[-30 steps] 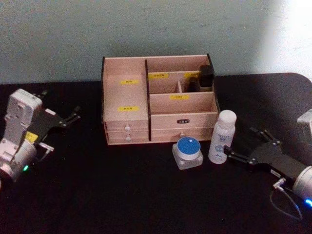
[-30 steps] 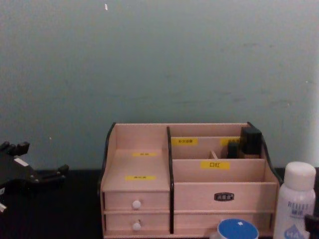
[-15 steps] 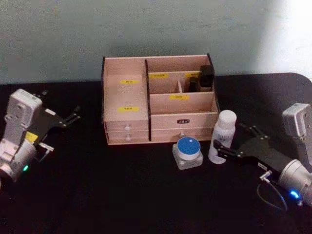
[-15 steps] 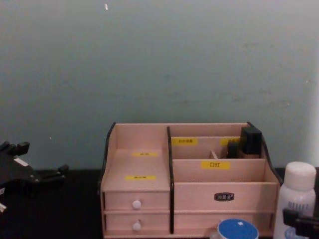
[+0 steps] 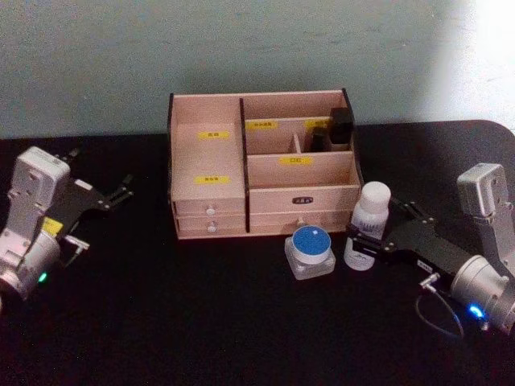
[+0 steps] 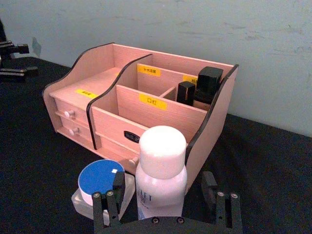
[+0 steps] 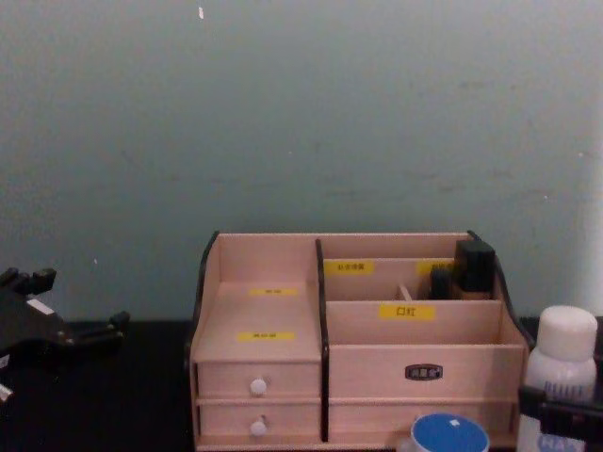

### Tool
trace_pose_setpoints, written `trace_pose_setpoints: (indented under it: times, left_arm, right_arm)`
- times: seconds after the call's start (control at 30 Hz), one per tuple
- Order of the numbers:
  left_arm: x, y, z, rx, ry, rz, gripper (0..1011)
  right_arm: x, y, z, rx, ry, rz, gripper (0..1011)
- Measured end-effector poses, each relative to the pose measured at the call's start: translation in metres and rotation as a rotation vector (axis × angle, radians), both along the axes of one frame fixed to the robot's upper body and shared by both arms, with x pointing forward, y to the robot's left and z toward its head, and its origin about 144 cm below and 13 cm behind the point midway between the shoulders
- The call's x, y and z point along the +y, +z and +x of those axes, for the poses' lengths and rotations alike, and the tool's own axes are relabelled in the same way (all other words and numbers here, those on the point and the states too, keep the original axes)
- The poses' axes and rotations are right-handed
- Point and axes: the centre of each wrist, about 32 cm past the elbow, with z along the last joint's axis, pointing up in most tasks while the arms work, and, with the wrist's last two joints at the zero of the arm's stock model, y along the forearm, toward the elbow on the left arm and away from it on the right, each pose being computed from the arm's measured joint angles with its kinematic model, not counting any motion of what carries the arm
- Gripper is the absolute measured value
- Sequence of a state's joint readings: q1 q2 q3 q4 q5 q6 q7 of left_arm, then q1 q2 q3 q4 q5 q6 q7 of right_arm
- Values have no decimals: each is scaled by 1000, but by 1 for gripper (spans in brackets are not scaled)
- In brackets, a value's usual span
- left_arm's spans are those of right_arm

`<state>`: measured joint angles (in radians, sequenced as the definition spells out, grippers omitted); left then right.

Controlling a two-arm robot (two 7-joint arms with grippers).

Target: Pick up the facial cleanser and watermelon frost from the table and place them into the tiered storage box.

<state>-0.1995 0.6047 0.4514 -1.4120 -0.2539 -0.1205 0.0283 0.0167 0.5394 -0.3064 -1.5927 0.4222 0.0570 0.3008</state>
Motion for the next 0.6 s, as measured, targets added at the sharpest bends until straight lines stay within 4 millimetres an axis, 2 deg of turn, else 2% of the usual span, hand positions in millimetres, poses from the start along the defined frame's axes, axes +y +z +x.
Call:
trace_pose_setpoints:
  times: [0.5, 0.6]
  left_arm:
    - [0, 0, 0, 0, 0, 0, 1001]
    - [0, 0, 0, 0, 0, 0, 1001]
  right_arm:
    - [0, 0, 1, 1, 0, -4, 1000]
    - [0, 0, 1, 1, 0, -3, 924]
